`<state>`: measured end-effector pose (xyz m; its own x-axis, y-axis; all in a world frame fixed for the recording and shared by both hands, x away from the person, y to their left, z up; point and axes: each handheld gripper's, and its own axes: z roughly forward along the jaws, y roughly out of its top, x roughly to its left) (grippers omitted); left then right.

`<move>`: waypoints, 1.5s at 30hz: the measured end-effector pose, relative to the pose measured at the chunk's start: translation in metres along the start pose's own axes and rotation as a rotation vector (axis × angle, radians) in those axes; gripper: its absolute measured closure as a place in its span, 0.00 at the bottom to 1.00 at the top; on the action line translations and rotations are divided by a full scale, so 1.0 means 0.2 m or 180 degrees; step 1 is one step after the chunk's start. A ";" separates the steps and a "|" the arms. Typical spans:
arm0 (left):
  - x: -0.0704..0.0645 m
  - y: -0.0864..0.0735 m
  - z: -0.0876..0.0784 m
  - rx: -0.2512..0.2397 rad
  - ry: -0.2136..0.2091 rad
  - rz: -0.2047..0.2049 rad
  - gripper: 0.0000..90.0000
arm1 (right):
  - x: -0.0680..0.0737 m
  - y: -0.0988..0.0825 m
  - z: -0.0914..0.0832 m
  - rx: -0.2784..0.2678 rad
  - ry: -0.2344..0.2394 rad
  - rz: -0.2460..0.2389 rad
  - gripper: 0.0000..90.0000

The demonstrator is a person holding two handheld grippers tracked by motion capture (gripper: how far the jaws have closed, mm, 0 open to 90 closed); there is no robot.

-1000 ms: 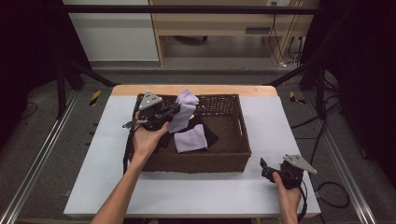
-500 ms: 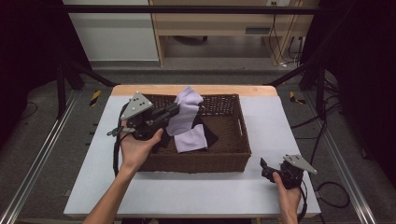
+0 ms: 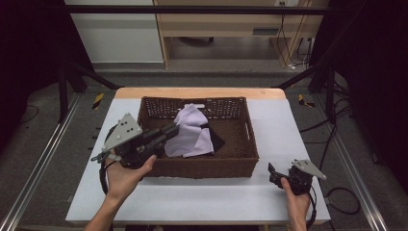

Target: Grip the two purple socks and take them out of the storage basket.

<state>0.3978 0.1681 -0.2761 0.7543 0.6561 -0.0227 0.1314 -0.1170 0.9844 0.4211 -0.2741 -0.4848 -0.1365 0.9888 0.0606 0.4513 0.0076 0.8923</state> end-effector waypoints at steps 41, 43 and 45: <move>-0.12 -0.85 0.10 0.1426 -0.0268 -0.0045 0.95 | 0.00 0.00 0.00 0.0014 0.0016 -0.0009 0.05; -0.12 -0.88 0.12 0.1481 -0.0261 -0.0027 0.94 | 0.00 0.00 0.00 0.0015 0.0013 -0.0012 0.05; -0.12 -0.90 0.14 0.1514 -0.0236 0.0026 0.89 | 0.00 0.00 0.00 0.0015 0.0012 -0.0009 0.05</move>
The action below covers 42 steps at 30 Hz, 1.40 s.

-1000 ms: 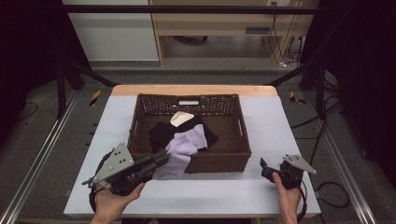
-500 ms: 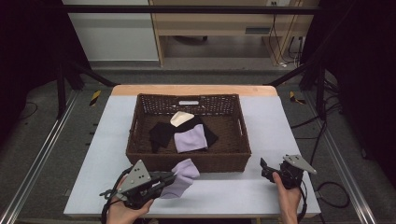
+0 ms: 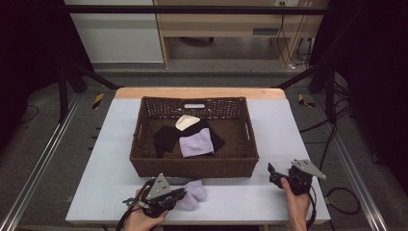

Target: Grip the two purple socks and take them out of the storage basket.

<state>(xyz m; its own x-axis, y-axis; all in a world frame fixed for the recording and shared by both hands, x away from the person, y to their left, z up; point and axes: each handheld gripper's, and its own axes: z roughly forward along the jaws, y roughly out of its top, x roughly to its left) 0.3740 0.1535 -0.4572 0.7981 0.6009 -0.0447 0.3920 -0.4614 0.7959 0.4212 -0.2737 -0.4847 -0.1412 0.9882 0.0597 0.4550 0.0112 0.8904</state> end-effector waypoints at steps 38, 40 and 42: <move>0.28 0.67 -0.21 -0.1022 0.0563 -0.0076 0.57 | 0.00 0.00 0.01 0.0028 -0.0007 -0.0017 0.05; 0.32 0.71 -0.19 -0.1017 0.0634 -0.0115 0.57 | 0.00 0.00 0.01 0.0037 -0.0004 -0.0009 0.05; 0.35 0.74 -0.16 -0.1009 0.0678 -0.0142 0.57 | 0.00 0.00 0.01 0.0041 -0.0001 -0.0009 0.05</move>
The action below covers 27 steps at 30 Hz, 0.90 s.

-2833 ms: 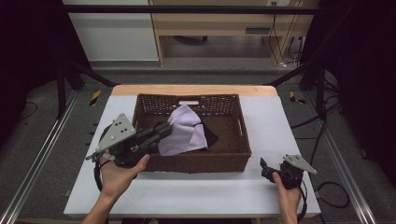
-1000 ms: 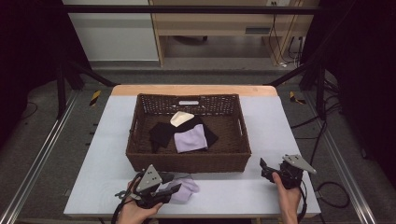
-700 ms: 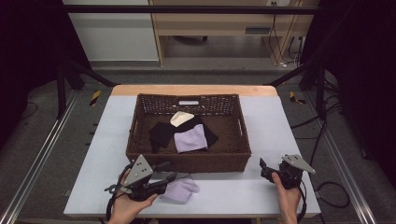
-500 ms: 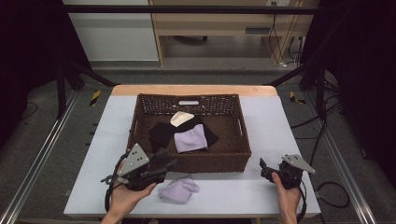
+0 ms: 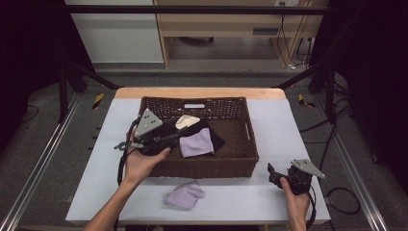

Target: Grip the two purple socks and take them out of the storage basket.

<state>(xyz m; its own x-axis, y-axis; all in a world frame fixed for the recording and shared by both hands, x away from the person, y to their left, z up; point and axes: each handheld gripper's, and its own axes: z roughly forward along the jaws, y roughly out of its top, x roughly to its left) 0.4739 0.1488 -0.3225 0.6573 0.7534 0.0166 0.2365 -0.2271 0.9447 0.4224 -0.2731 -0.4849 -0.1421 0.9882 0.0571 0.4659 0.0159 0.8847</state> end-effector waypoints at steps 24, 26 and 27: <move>0.17 -0.24 0.44 0.0763 0.0235 -0.0042 0.52 | 0.00 0.00 0.00 0.0005 0.0008 -0.0013 0.05; 0.18 -0.28 0.45 0.0873 0.0210 -0.0006 0.52 | 0.00 0.00 0.00 0.0002 0.0003 -0.0023 0.05; 0.18 -0.29 0.46 0.0932 0.0207 0.0027 0.52 | 0.00 0.00 0.00 0.0001 0.0006 -0.0020 0.05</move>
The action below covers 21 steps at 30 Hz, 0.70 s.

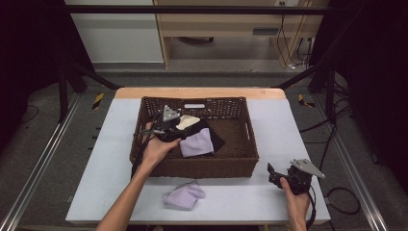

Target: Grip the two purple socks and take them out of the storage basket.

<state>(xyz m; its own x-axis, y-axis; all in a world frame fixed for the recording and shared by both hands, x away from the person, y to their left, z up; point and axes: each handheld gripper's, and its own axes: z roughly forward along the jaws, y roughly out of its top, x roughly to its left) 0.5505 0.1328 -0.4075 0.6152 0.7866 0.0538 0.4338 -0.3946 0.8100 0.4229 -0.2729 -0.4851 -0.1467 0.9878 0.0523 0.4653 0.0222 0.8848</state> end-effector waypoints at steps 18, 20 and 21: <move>-0.09 -0.05 0.12 0.0613 -0.0007 0.0369 0.46 | 0.00 0.00 0.00 0.0006 -0.0008 -0.0006 0.05; -0.09 -0.06 0.13 0.0690 -0.0017 0.0388 0.45 | 0.00 0.00 0.00 0.0010 -0.0005 -0.0007 0.05; -0.09 -0.06 0.14 0.0718 -0.0024 0.0410 0.45 | 0.00 0.00 0.00 0.0010 -0.0005 -0.0004 0.05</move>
<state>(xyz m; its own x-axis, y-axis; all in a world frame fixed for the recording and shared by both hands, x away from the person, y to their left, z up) 0.5527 0.1110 -0.4343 0.6794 0.7196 0.1431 0.4868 -0.5881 0.6459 0.4231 -0.2727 -0.4852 -0.1459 0.9880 0.0505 0.4679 0.0240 0.8835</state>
